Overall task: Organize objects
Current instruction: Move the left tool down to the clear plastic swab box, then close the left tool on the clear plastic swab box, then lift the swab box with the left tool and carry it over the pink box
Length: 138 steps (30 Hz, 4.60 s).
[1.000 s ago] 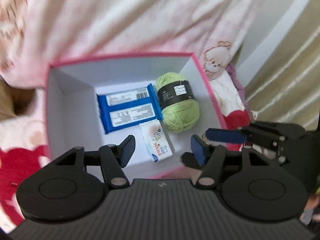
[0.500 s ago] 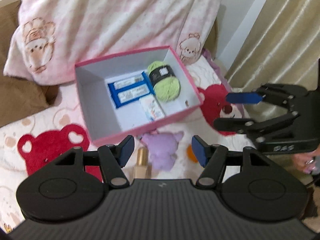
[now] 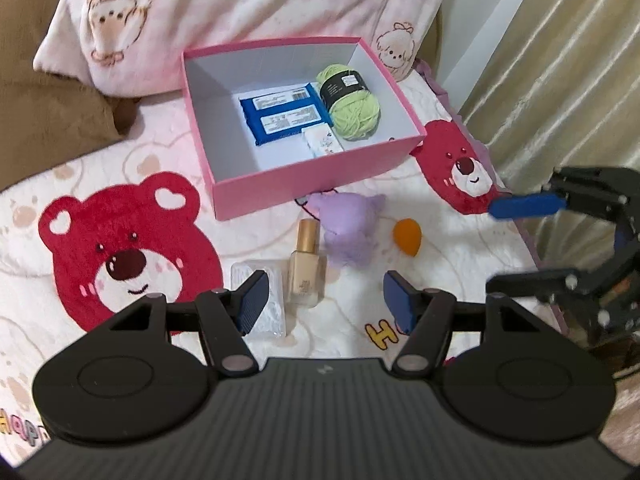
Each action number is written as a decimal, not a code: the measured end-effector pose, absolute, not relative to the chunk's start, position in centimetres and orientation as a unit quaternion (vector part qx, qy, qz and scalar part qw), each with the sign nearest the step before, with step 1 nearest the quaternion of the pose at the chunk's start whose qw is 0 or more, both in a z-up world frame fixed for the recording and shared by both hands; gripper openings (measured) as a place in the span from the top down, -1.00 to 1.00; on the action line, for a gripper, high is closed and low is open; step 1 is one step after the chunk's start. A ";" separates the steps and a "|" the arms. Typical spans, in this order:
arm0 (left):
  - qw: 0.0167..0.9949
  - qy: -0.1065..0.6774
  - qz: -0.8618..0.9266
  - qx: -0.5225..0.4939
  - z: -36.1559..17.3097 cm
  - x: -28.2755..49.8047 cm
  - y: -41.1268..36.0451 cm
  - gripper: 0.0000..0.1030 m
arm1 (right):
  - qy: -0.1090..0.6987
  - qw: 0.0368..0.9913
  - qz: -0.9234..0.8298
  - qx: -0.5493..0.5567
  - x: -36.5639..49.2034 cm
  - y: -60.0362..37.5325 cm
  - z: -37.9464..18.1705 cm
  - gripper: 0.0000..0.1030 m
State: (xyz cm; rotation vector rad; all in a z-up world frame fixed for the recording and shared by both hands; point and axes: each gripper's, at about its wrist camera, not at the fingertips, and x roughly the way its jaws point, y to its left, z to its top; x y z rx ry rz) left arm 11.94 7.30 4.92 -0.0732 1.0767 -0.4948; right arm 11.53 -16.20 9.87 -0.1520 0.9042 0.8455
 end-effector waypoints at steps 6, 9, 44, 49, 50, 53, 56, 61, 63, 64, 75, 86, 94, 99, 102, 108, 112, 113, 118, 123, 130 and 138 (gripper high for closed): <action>0.833 0.501 -0.227 -0.055 0.7 11.9 8.8 -0.22 | 0.423 0.804 0.409 -0.083 10.2 -13.5 6.3 -0.39; 0.830 0.506 -0.227 -0.063 -1.5 12.1 9.1 -0.22 | 0.433 0.797 0.413 -0.085 10.1 -12.0 4.3 -0.42; 0.787 0.544 -0.211 -0.199 -14.6 14.2 12.3 0.08 | 0.465 0.788 0.387 -0.113 10.7 -4.9 -9.8 -0.47; 0.762 0.564 -0.221 -0.228 -14.8 13.9 11.8 0.08 | 0.458 0.803 0.359 -0.126 10.3 -5.3 -9.9 -0.49; 0.764 0.563 -0.219 -0.228 -14.8 13.8 11.7 0.08 | 0.458 0.803 0.359 -0.126 10.3 -5.3 -10.0 -0.49; 0.769 0.563 -0.209 -0.221 -15.1 13.5 11.3 0.08 | 0.458 0.805 0.355 -0.126 10.5 -4.9 -10.1 -0.54; 0.770 0.560 -0.205 -0.227 -15.1 13.4 11.4 0.08 | 0.460 0.809 0.344 -0.125 10.6 -4.5 -10.8 -0.58; 0.783 0.552 -0.203 -0.203 -15.1 13.1 10.9 0.03 | 0.480 0.805 0.330 -0.111 11.4 -4.4 -12.0 -0.52; 0.788 0.548 -0.201 -0.194 -15.0 13.0 10.8 -0.01 | 0.481 0.809 0.322 -0.099 11.7 -4.8 -12.0 -0.34; 0.791 0.545 -0.200 -0.192 -15.0 13.0 10.8 -0.02 | 0.481 0.809 0.325 -0.094 11.8 -4.9 -12.0 -0.33; 0.801 0.530 -0.201 -0.190 -14.7 12.6 10.4 0.03 | 0.491 0.804 0.333 -0.037 12.5 -6.2 -12.3 -0.32; 0.806 0.536 -0.201 -0.151 -13.0 10.5 9.1 0.06 | 0.508 0.791 0.341 -0.017 11.1 -7.4 -11.6 -0.32; 0.823 0.512 -0.196 -0.151 -10.4 8.3 8.3 0.07 | 0.503 0.791 0.348 0.016 10.2 -9.3 -9.3 -0.32; 0.837 0.491 -0.183 -0.157 -9.0 6.2 7.3 0.08 | 0.491 0.792 0.364 0.006 9.1 -10.4 -7.9 -0.32; 0.841 0.487 -0.182 -0.152 -8.3 5.3 6.8 0.08 | 0.483 0.792 0.373 -0.004 8.4 -10.9 -7.3 -0.32; 0.839 0.489 -0.184 -0.153 -6.5 4.4 5.7 0.08 | 0.470 0.796 0.381 -0.019 7.5 -12.2 -5.5 -0.32; 0.841 0.482 -0.192 -0.156 -4.6 4.3 4.8 0.09 | 0.475 0.797 0.371 -0.035 7.6 -12.7 -3.3 -0.32; 0.839 0.483 -0.196 -0.153 -4.1 4.4 4.5 0.09 | 0.473 0.798 0.369 -0.045 7.6 -12.7 -2.7 -0.32; 0.842 0.482 -0.197 -0.140 -1.0 5.0 2.9 0.08 | 0.457 0.808 0.365 -0.073 7.9 -13.4 0.2 -0.31; 0.851 0.471 -0.199 -0.123 2.9 6.4 1.6 0.08 | 0.428 0.826 0.357 -0.084 8.8 -14.0 3.7 -0.31; 0.876 0.425 -0.209 -0.090 8.3 9.5 0.6 0.08 | 0.368 0.859 0.344 -0.088 11.6 -14.3 8.4 -0.32; 0.887 0.407 -0.200 -0.092 11.8 15.6 -0.1 0.07 | 0.320 0.884 0.328 -0.093 16.8 -13.6 11.0 -0.32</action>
